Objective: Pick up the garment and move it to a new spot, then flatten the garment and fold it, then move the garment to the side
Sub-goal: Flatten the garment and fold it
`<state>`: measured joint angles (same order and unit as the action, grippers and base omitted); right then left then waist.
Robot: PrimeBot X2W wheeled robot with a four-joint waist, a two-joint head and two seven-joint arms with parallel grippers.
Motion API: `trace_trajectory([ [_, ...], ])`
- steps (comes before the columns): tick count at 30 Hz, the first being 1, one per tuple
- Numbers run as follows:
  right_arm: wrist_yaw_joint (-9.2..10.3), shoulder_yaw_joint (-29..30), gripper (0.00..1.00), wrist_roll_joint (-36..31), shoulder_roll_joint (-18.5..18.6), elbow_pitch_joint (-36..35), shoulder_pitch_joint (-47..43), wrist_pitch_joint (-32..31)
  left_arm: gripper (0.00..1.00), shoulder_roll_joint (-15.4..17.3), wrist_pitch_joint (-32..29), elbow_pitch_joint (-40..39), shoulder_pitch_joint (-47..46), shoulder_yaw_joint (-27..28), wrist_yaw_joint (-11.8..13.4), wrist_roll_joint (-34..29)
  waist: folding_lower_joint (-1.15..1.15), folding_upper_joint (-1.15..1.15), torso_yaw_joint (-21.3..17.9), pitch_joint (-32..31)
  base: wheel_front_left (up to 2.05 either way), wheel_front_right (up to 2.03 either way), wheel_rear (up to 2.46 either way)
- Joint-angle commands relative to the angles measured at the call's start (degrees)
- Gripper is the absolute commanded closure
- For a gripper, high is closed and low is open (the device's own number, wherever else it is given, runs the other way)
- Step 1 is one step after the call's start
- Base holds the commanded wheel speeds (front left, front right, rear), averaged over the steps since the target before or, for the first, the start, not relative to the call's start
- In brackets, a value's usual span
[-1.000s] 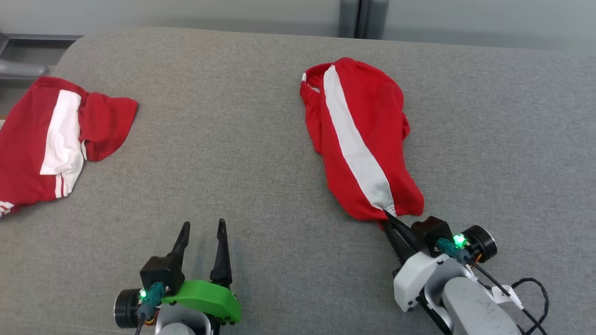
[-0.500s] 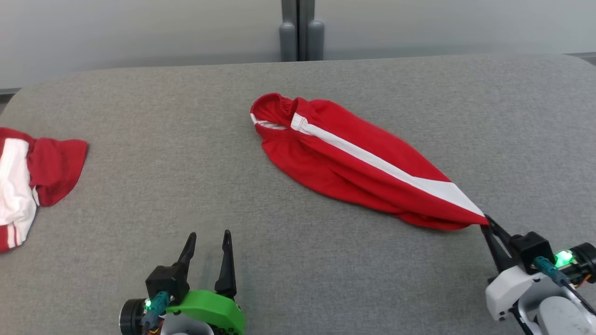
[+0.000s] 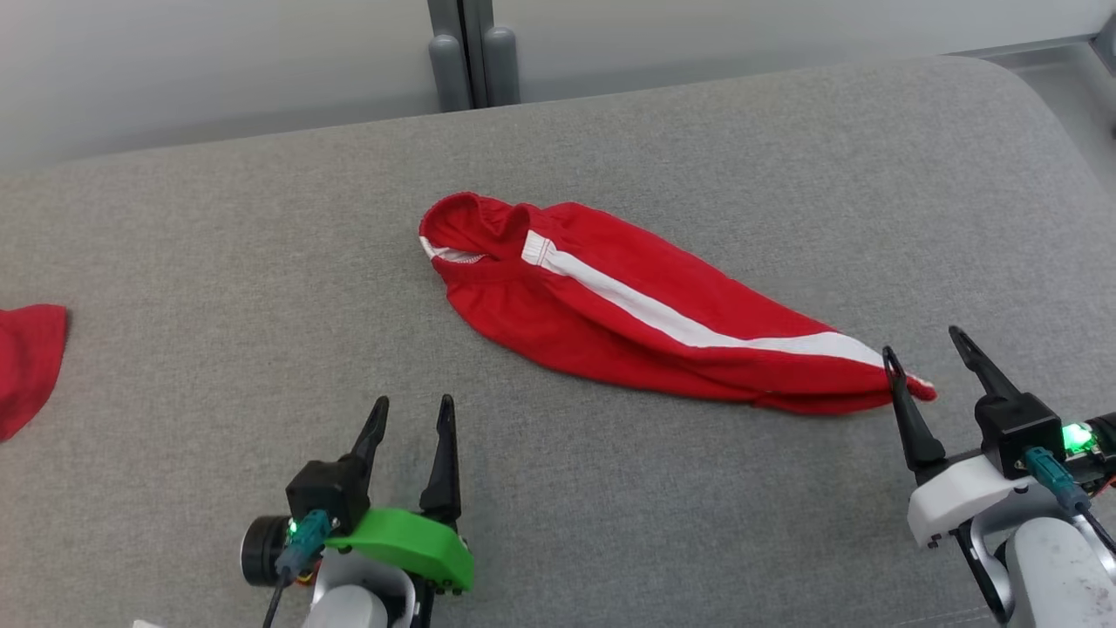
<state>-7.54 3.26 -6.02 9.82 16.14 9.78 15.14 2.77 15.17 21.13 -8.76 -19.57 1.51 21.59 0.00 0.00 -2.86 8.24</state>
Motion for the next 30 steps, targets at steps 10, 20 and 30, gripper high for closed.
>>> trace_trajectory([
  [10,0.1,-2.6,0.0,1.6,-3.2,-4.21,2.42,0.01,0.0,0.26,-0.03,3.88,-15.47,-3.54,-3.29,2.64,0.0,0.0,-4.67,6.53,0.0,0.0,0.0],
  [20,0.1,-5.45,0.0,2.3,-4.95,-3.51,4.82,0.01,0.0,0.3,-0.03,13.87,-26.87,-6.18,-6.13,7.07,0.0,0.0,-8.14,10.0,0.0,0.0,0.0],
  [30,0.1,-5.73,0.0,2.25,-5.39,-2.48,4.54,0.0,1.0,0.27,-0.04,19.16,-29.28,-7.91,-7.5,9.99,0.0,0.0,-7.83,9.05,0.0,0.0,0.0],
])
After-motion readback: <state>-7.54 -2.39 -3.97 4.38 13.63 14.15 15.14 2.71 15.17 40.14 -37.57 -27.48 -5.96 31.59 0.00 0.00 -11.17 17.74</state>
